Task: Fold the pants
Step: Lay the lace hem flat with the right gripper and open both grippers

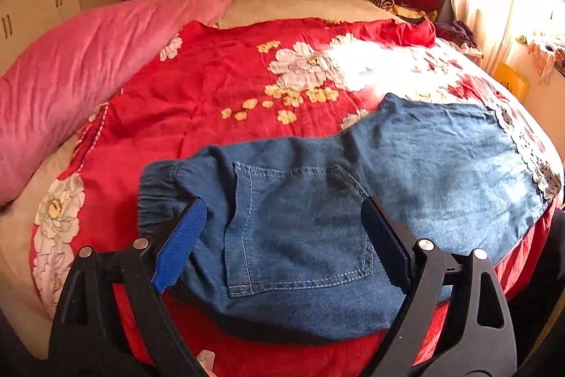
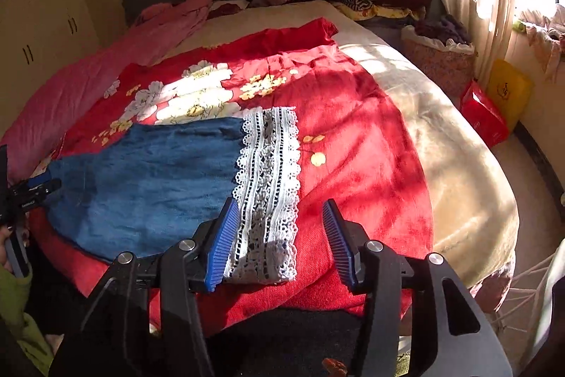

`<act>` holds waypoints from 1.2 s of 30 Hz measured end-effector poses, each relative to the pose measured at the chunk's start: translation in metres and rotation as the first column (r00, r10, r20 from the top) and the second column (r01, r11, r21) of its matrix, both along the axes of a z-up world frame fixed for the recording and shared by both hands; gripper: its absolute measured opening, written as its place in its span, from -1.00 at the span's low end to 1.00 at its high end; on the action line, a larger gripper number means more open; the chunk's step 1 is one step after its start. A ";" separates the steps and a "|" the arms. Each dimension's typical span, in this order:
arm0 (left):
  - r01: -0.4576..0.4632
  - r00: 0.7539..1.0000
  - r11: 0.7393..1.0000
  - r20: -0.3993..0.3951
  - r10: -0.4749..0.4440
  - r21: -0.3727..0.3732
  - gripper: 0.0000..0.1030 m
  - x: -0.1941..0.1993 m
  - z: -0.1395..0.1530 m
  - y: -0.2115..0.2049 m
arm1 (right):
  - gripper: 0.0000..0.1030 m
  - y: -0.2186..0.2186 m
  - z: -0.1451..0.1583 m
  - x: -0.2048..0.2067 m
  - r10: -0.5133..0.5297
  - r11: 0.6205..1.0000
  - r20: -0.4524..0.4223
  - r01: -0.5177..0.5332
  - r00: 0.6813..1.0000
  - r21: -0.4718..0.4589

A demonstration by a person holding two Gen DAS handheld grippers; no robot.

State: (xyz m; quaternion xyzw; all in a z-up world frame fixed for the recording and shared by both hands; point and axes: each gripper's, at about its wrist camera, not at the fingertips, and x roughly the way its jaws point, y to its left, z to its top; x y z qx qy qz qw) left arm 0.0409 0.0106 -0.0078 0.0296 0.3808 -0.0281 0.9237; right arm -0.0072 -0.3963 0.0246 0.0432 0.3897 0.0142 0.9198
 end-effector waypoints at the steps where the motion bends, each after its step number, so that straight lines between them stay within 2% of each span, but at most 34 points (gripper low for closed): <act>1: 0.002 1.000 1.000 0.002 -0.002 -0.002 0.62 0.002 0.002 -0.001 | 0.11 0.008 0.000 0.006 0.021 1.000 0.001 -0.021 1.000 -0.007; 6: 0.079 0.995 0.996 -0.048 -0.082 -0.050 0.63 0.025 0.001 -0.032 | 0.34 0.067 -0.011 0.048 0.160 0.986 -0.022 -0.160 0.987 -0.046; 9: 0.137 0.988 0.988 -0.068 -0.141 -0.066 0.64 0.042 -0.005 -0.059 | 0.35 0.104 -0.025 0.078 0.248 0.965 -0.056 -0.251 0.967 -0.068; 12: 0.172 0.975 0.981 -0.122 -0.183 -0.094 0.64 0.062 -0.021 -0.080 | 0.36 0.128 -0.047 0.106 0.273 0.954 -0.125 -0.285 0.954 -0.095; 13: 0.163 0.975 0.984 -0.144 -0.171 -0.068 0.64 0.068 -0.029 -0.085 | 0.36 0.133 -0.053 0.113 0.281 0.950 -0.137 -0.296 0.950 -0.105; 15: 0.140 0.976 0.990 -0.167 -0.141 -0.018 0.64 0.075 -0.040 -0.087 | 0.37 0.137 -0.064 0.122 0.268 0.945 -0.164 -0.292 0.949 -0.146; 16: 0.128 0.977 0.992 -0.175 -0.125 0.004 0.67 0.078 -0.045 -0.085 | 0.55 0.135 -0.070 0.125 0.253 0.945 -0.178 -0.283 0.951 -0.166; 17: 0.119 0.976 0.993 -0.186 -0.115 0.014 0.69 0.080 -0.051 -0.081 | 0.61 0.131 -0.076 0.127 0.225 0.946 -0.196 -0.262 0.955 -0.191; 19: 0.109 0.977 0.994 -0.185 -0.110 -0.018 0.72 0.080 -0.057 -0.069 | 0.63 0.113 -0.086 0.129 0.167 0.957 -0.224 -0.213 0.960 -0.197; 22: 0.093 0.980 0.994 -0.171 -0.100 -0.050 0.71 0.076 -0.056 -0.054 | 0.60 0.081 -0.088 0.127 0.117 0.987 -0.217 -0.137 0.969 -0.082; 23: 0.091 0.981 0.994 -0.168 -0.099 -0.059 0.71 0.074 -0.056 -0.050 | 0.58 0.078 -0.086 0.125 0.110 0.989 -0.212 -0.127 0.971 -0.071; 28: 0.084 0.984 0.993 -0.152 -0.095 -0.077 0.71 0.072 -0.056 -0.043 | 0.58 0.079 -0.086 0.122 0.091 0.987 -0.208 -0.116 0.974 -0.107; 31: 0.096 0.980 0.994 -0.167 -0.105 -0.060 0.72 0.067 -0.050 -0.048 | 0.60 0.083 -0.070 0.113 0.098 0.992 -0.168 -0.111 0.981 -0.067; 33: 0.127 0.977 0.988 -0.158 -0.141 -0.092 0.73 0.058 -0.039 -0.050 | 0.62 0.084 -0.055 0.097 0.113 0.993 -0.125 -0.115 0.986 -0.011; 36: 0.152 0.979 0.984 -0.120 -0.162 -0.091 0.77 0.043 -0.023 -0.053 | 0.76 0.086 -0.040 0.073 0.106 0.994 -0.084 -0.108 0.991 -0.019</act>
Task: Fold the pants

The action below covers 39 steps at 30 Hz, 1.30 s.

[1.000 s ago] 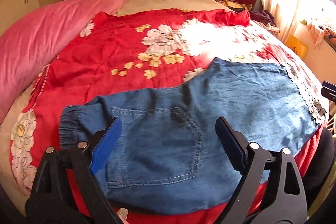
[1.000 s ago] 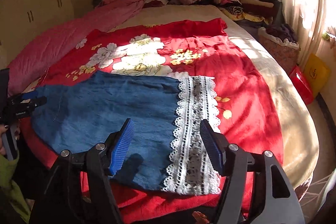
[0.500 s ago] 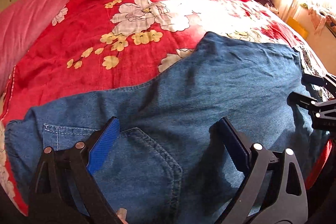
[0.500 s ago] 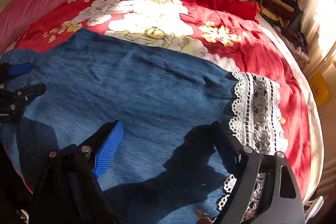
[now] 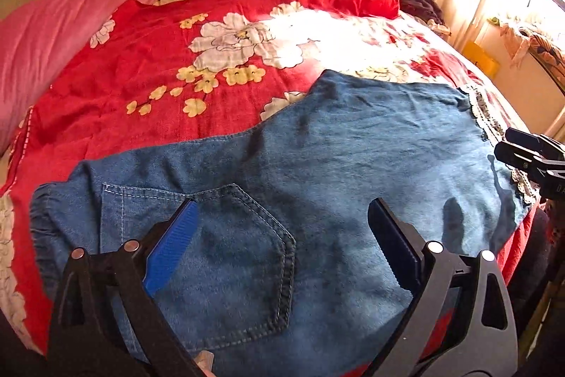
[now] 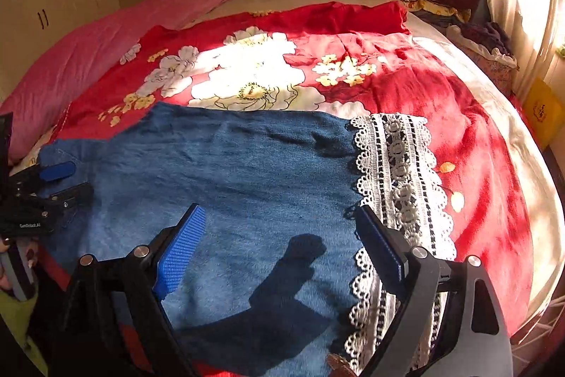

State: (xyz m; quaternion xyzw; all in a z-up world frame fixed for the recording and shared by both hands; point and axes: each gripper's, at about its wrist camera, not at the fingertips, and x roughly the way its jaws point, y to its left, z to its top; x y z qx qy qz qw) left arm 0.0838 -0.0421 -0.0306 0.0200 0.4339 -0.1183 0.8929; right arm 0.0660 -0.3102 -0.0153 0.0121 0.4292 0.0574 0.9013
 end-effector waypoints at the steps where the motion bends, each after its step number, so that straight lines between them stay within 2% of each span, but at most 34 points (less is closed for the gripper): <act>1: 0.005 1.000 1.000 0.015 -0.005 0.007 0.79 -0.005 0.005 -0.001 | 0.76 0.001 0.004 -0.007 0.001 1.000 0.008 -0.001 1.000 -0.004; 5: 0.019 0.998 1.000 0.060 -0.020 0.024 0.81 -0.025 0.019 -0.004 | 0.77 0.004 0.013 -0.033 0.000 1.000 0.033 0.000 0.999 -0.012; 9: 0.024 0.998 1.000 0.064 -0.025 0.014 0.81 -0.038 0.020 -0.005 | 0.81 0.014 0.009 -0.048 0.017 0.999 0.020 -0.016 1.000 -0.031; 16: 0.042 0.999 0.995 0.013 -0.043 0.089 0.81 -0.049 -0.004 -0.013 | 0.81 0.041 -0.016 -0.051 0.055 0.995 -0.062 -0.060 0.997 -0.076; 19: 0.040 0.999 0.991 -0.024 -0.037 0.130 0.81 -0.047 -0.017 -0.011 | 0.81 0.041 -0.031 -0.048 0.053 0.996 -0.130 -0.062 0.990 -0.067; 23: 0.036 0.997 0.990 -0.075 -0.026 0.138 0.81 -0.044 -0.034 -0.004 | 0.82 0.037 -0.046 -0.047 0.041 0.997 -0.183 -0.052 0.982 -0.059; 25: 0.044 0.997 0.988 -0.075 -0.033 0.145 0.81 -0.044 -0.040 -0.005 | 0.82 0.035 -0.048 -0.047 0.041 0.998 -0.191 -0.051 0.981 -0.045; 31: 0.046 0.997 0.990 -0.065 -0.037 0.131 0.81 -0.046 -0.036 -0.004 | 0.83 0.036 -0.039 -0.052 0.053 0.998 -0.171 -0.060 0.984 -0.031; 34: 0.055 0.997 0.993 -0.052 -0.050 0.100 0.81 -0.052 -0.024 -0.006 | 0.83 0.033 -0.029 -0.058 0.050 0.998 -0.149 -0.054 0.988 -0.023; 39: 0.061 0.998 0.993 -0.004 -0.061 0.102 0.81 -0.060 -0.005 -0.011 | 0.83 0.033 -0.014 -0.069 0.046 0.998 -0.106 -0.051 0.993 -0.045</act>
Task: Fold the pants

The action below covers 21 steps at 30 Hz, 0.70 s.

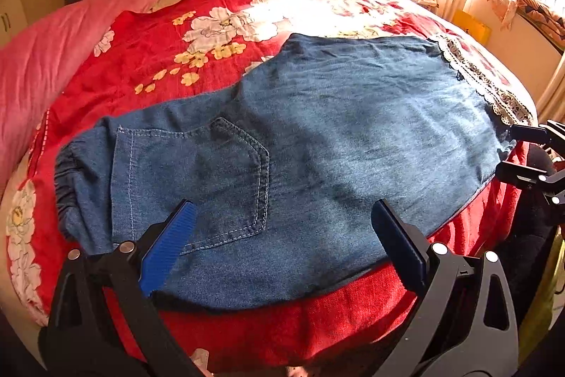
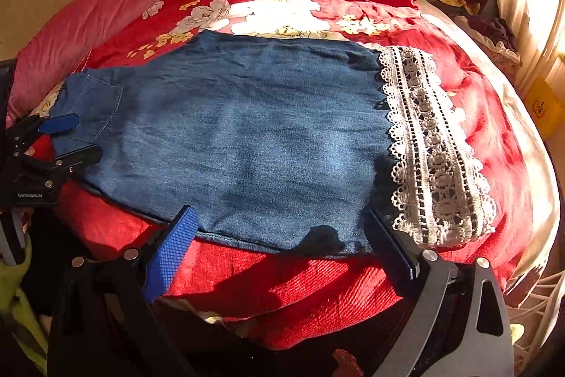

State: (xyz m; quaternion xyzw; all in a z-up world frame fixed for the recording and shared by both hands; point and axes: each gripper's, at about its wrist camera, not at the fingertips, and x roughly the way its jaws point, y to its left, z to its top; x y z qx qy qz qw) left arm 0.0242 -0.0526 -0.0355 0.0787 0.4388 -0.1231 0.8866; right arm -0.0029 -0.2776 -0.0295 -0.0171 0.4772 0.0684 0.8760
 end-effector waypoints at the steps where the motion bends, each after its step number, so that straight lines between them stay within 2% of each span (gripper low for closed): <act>1: -0.001 1.000 1.000 0.003 0.001 -0.004 0.81 -0.001 0.003 0.000 | 0.83 0.000 0.003 -0.002 0.000 1.000 0.010 0.000 1.000 -0.004; 7: -0.005 0.999 1.000 0.032 0.006 -0.014 0.81 -0.007 0.018 0.000 | 0.84 -0.002 0.022 -0.011 -0.010 1.000 0.071 0.011 0.997 -0.023; 8: -0.004 0.999 1.000 0.037 0.005 -0.016 0.81 -0.008 0.020 -0.001 | 0.91 -0.003 0.025 -0.012 -0.013 1.000 0.082 0.015 0.997 -0.021; 21: 0.054 0.995 0.998 0.087 -0.051 -0.039 0.81 -0.013 0.049 -0.028 | 0.91 -0.038 0.064 -0.030 -0.120 0.993 0.214 0.118 0.969 0.025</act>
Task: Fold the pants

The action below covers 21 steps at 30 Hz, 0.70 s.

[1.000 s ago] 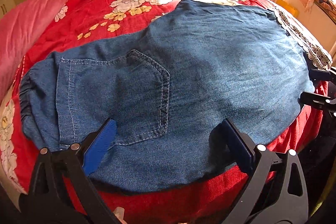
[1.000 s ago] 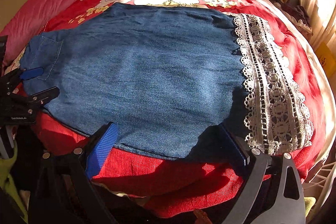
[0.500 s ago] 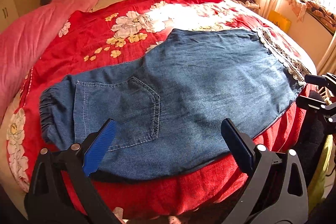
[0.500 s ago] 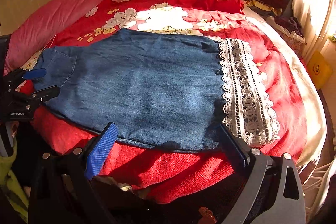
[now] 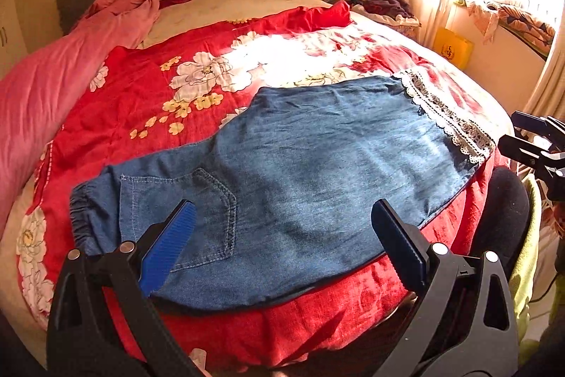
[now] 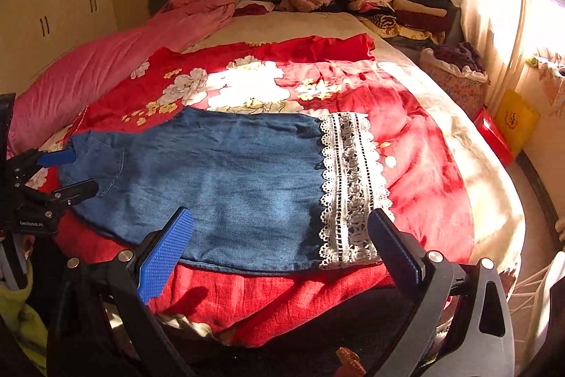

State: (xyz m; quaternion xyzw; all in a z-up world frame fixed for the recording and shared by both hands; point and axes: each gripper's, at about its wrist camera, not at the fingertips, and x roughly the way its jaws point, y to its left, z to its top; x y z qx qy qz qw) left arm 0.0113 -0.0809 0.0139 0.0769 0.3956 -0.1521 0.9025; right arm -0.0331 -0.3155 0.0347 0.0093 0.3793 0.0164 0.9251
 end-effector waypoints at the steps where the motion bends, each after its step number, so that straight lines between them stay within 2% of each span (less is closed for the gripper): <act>1: 0.007 1.000 1.000 0.003 -0.007 0.002 0.81 0.001 0.002 -0.003 | 0.91 -0.003 0.002 -0.002 -0.009 1.000 0.008 0.009 1.000 0.003; 13: 0.087 0.994 0.996 0.060 -0.088 0.021 0.81 0.022 0.025 -0.050 | 0.91 -0.039 0.008 -0.014 -0.108 0.994 0.052 0.107 0.993 0.019; 21: 0.141 0.989 0.989 0.045 -0.143 0.039 0.81 0.054 0.022 -0.084 | 0.91 -0.055 -0.002 -0.013 -0.152 0.988 0.037 0.151 0.988 0.034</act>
